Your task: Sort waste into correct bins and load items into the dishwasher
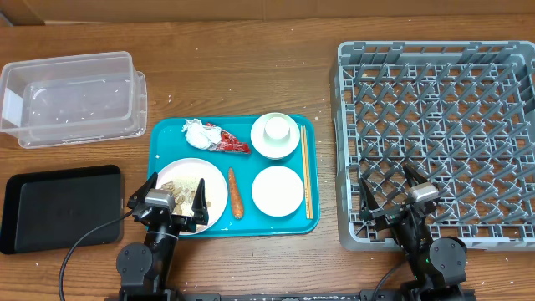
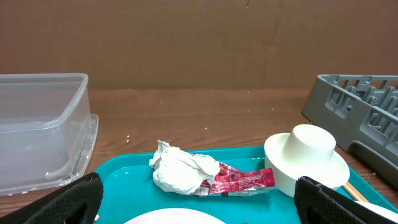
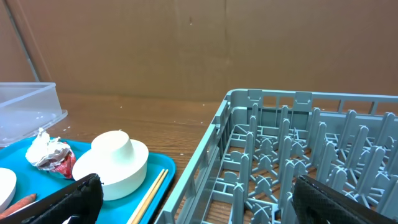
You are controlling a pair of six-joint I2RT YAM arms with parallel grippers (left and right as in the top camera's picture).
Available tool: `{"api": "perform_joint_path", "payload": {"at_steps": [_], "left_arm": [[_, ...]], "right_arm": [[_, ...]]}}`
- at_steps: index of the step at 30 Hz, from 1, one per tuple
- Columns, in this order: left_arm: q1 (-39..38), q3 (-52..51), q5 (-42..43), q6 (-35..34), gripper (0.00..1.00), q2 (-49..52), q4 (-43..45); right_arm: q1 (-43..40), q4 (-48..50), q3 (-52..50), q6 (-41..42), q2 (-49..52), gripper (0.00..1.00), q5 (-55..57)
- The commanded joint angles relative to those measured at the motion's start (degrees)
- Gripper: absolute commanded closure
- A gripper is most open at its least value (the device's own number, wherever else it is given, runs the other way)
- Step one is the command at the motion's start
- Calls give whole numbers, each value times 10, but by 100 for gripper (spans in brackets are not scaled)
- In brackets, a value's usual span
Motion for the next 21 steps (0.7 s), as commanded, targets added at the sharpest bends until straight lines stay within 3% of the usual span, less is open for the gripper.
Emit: {"api": "perform_joint_path", "payload": {"at_steps": [1,13,21], "left_arm": [[-3,-2,-9,13,0,-7,-1],[-3,-2,-9,13,0,-7,-1],[-3,-2,-9,13,0,-7,-1]], "right_arm": [[-1,3,-6,2,-6,0,7],[-1,25,-6,3,-6,0,7],[0,186,-6,80,-6,0,-316]]}}
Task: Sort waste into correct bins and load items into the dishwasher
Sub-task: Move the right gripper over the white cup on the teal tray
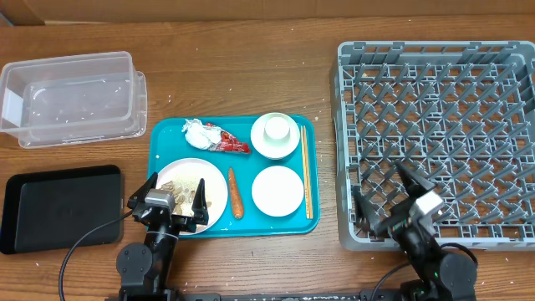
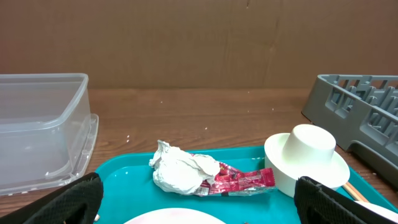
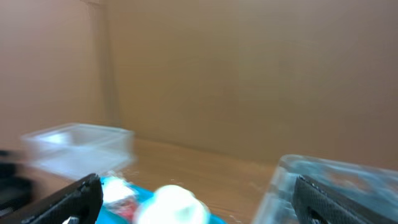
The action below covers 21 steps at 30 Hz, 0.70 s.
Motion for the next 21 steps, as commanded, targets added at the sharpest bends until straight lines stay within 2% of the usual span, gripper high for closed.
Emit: {"api": "perform_joint_path", "payload": {"at_steps": [1,3,5,7,10,16,21], "left_arm": [[-3,-2,-9,13,0,-7,-1],[-3,-2,-9,13,0,-7,-1],[-3,-2,-9,13,0,-7,-1],[-3,-2,-9,13,0,-7,-1],[-3,-2,-9,13,0,-7,-1],[-3,-2,-9,13,0,-7,-1],[-3,-2,-9,13,0,-7,-1]], "right_arm": [[0,28,-6,32,-6,0,-171],[0,63,-6,40,-6,0,-212],[0,113,-6,99,-6,0,-221],[0,157,-6,157,-6,0,-197],[-1,168,-3,211,-6,0,-120],[-1,161,41,226,15,0,-28],[-1,155,135,220,108,0,-28]]}}
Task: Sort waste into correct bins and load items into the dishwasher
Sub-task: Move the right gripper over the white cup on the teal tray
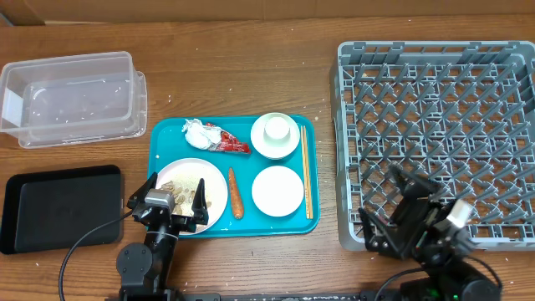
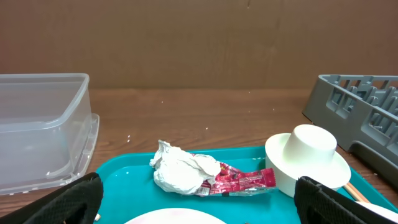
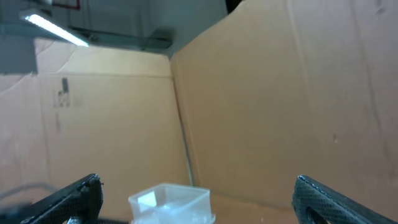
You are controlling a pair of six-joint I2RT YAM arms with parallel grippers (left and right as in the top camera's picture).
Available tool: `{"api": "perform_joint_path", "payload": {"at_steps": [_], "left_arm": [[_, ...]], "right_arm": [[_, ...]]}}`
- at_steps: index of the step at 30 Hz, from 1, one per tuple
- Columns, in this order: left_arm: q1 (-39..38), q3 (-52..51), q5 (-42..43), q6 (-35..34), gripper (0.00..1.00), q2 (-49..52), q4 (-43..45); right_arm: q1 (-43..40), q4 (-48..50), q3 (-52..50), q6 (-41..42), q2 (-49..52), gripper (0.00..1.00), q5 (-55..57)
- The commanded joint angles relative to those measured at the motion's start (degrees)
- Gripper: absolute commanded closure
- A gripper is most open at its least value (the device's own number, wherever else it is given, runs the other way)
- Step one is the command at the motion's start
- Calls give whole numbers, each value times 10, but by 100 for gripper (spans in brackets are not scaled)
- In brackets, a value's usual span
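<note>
A teal tray (image 1: 165,140) carries a crumpled white napkin (image 1: 196,132), a red wrapper (image 1: 228,144), an upturned white bowl (image 1: 276,134), a small white plate (image 1: 277,190), a plate of food scraps (image 1: 188,188), a carrot (image 1: 235,192) and chopsticks (image 1: 306,171). My left gripper (image 1: 174,202) stands open at the tray's near edge, facing the napkin (image 2: 180,171) and bowl (image 2: 306,158). My right gripper (image 1: 399,213) is open and empty over the near left corner of the grey dish rack (image 1: 435,125), tilted up and angled left.
A clear plastic bin (image 1: 71,96) sits at the far left, and the right wrist view shows it small (image 3: 171,202) under a cardboard wall. A black tray (image 1: 58,205) lies at the near left. The rack's edge (image 2: 360,106) borders the teal tray on the right.
My right gripper has tilted further upward and turned left; its view now holds the cardboard wall and the clear bin instead of the blurred tray. The left arm has not moved.
At first both grippers rested open at the near edge, the right one facing straight along the rack. Then the right gripper had swung left, its view blurred. Now it is raised and angled further left. Everything on the tray lies where it was.
</note>
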Motion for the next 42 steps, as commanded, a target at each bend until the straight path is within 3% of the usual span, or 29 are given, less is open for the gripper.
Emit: {"api": "perform_joint_path", "payload": {"at_steps": [1,5,12,16,19,27,32,35,42], "left_arm": [[-3,-2,-7,13,0,-7,-1],[-3,-2,-7,13,0,-7,-1],[-3,-2,-7,13,0,-7,-1],[-3,-2,-7,13,0,-7,-1],[-3,-2,-7,13,0,-7,-1],[-3,-2,-7,13,0,-7,-1],[-3,-2,-7,13,0,-7,-1],[-3,-2,-7,13,0,-7,-1],[-3,-2,-7,13,0,-7,-1]], "right_arm": [[-1,-6,89,9,73,0,22],[0,-89,219,-23,215,0,-2],[35,-319,497,-70,498,0,-45],[111,-482,646,-105,661,0,116],[155,-551,710,-104,753,0,212],[217,-532,729,-77,915,0,298],[217,-548,728,-77,939,0,156],[218,-547,728,-74,940,0,146],[218,-585,728,-7,960,0,282]]}}
